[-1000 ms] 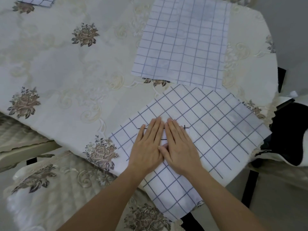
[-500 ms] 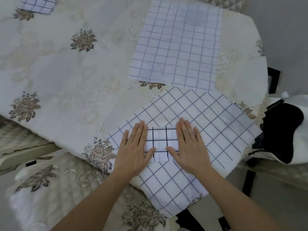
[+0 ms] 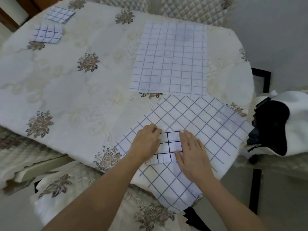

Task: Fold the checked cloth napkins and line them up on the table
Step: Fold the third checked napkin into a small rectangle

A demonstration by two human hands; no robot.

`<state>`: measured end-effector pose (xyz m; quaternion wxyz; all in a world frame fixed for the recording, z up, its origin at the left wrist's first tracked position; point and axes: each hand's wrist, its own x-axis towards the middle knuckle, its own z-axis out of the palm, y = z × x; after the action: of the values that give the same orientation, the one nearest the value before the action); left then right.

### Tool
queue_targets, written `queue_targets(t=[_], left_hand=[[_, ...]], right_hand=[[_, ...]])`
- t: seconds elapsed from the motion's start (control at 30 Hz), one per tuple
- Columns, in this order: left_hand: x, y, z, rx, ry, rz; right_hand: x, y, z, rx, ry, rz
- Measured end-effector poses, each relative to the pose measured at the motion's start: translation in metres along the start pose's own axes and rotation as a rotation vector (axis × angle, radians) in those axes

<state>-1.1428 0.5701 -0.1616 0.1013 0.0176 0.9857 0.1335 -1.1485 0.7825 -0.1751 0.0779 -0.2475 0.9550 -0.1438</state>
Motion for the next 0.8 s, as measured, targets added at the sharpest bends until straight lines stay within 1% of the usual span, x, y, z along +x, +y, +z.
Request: queue_targets(t=[0.1, 0.23, 0.5, 0.57, 0.63, 0.73, 0.8], left_hand=[[0.006, -0.005, 0.0, 0.003, -0.006, 0.018], [0.014, -0.011, 0.0, -0.022, -0.053, 0.072], [0.014, -0.017, -0.004, -0.176, -0.161, 0.093], [0.012, -0.018, -0.007, -0.181, -0.158, 0.119], [0.009, -0.019, -0.009, -0.181, -0.172, 0.104], [0.002, -0.021, -0.009, -0.215, -0.175, 0.049], [-0.005, -0.021, -0.009, -0.279, -0.154, -0.017]], right_hand=[[-0.007, -0.011, 0.001, -0.035, 0.023, 0.055], [-0.022, -0.026, 0.007, -0.043, 0.047, 0.144], [-0.044, -0.068, 0.013, -0.023, 0.134, 0.483], [-0.044, -0.076, 0.014, 0.012, 0.158, 0.57], [-0.043, -0.087, 0.014, 0.069, 0.163, 0.67], [-0.037, -0.101, 0.012, 0.182, 0.15, 0.791], [-0.033, -0.106, 0.011, 0.256, 0.142, 0.872]])
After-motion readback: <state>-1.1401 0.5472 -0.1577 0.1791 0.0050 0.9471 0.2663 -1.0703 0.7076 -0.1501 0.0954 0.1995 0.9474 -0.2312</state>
